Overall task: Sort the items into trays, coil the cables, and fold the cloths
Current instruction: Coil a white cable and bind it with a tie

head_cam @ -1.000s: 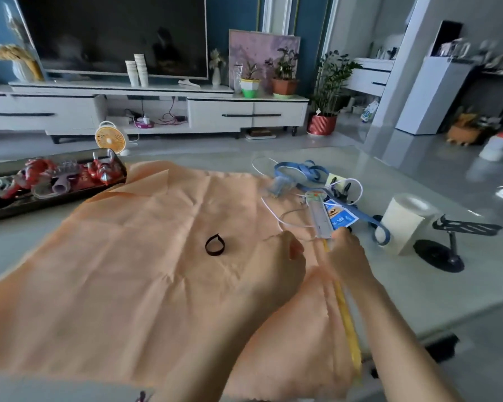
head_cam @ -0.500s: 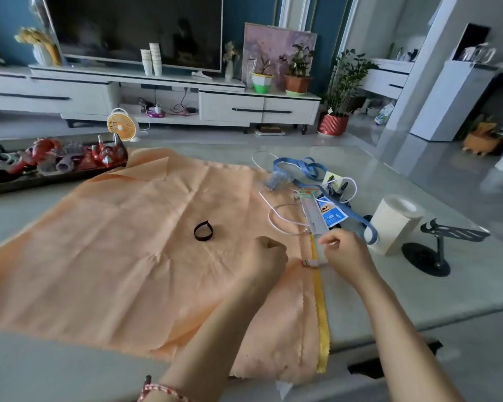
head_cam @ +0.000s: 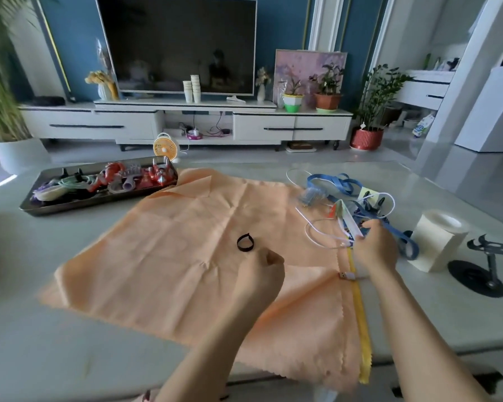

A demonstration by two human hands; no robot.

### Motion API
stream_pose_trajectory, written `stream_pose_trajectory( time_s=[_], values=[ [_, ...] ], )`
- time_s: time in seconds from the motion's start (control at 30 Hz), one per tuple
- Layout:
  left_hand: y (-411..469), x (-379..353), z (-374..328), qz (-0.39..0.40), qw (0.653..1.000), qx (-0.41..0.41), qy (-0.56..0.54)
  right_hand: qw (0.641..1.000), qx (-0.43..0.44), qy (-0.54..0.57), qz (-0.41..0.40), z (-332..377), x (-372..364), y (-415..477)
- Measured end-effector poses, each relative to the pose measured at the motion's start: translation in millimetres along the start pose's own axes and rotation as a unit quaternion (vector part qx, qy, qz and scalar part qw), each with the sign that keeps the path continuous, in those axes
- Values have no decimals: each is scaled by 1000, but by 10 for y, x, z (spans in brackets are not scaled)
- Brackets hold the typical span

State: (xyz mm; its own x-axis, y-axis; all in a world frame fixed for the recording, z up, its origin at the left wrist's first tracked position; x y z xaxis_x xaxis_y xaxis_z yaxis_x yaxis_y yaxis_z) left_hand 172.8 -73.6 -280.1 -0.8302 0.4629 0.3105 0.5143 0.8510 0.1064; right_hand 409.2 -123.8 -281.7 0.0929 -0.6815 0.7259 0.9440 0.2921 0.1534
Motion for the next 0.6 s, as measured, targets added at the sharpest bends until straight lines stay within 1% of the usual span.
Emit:
stream_pose_trajectory(
  time_s=[0.1, 0.17, 0.2, 0.23, 0.3, 0.37, 0.4, 0.47, 0.53, 0.6],
  values=[
    [-50, 328, -74, 3, 1000, -4, 1, 995, 12, 94, -35, 213, 164, -184],
    [-78, 653, -155, -26, 1000, -14, -3, 987, 28, 153, -47, 414, 218, -407],
    [-72, 761, -182, -40, 999, -23, 3, 983, 47, 169, -49, 483, 244, -507],
    [-123, 994, -171, -69, 997, -32, 19, 979, 84, 185, -33, 637, 191, -687],
    [-193, 1369, -80, -118, 989, -50, 69, 967, 143, 203, 53, 848, 51, -1008],
    [-370, 1891, 94, -190, 962, -51, 191, 945, 158, 212, 194, 1065, -217, -1420],
    [-461, 2103, 179, -216, 944, -56, 244, 929, 147, 217, 260, 1123, -316, -1611],
    [-681, 2560, 354, -253, 915, -75, 306, 888, 96, 250, 374, 1267, -544, -2024],
    [-848, 3008, 519, -283, 892, -85, 341, 840, 44, 282, 461, 1423, -774, -2432],
    [-930, 3439, 676, -293, 877, -68, 375, 802, 30, 286, 523, 1630, -1012, -2820]
  ],
)
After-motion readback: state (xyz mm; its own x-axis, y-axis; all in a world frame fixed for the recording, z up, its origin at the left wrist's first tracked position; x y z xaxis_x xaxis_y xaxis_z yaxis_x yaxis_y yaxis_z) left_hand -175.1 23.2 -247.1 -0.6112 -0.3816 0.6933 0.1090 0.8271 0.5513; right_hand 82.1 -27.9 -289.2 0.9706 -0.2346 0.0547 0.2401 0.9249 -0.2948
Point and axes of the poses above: each hand's wrist, its own y-axis towards the middle knuckle, its own x-axis out of the back of the hand, z = x × y, the point moved 4 cm from there along y, towards the middle knuckle, and after that the axes turned 14 degrees about -x, right-handed, at the moved point
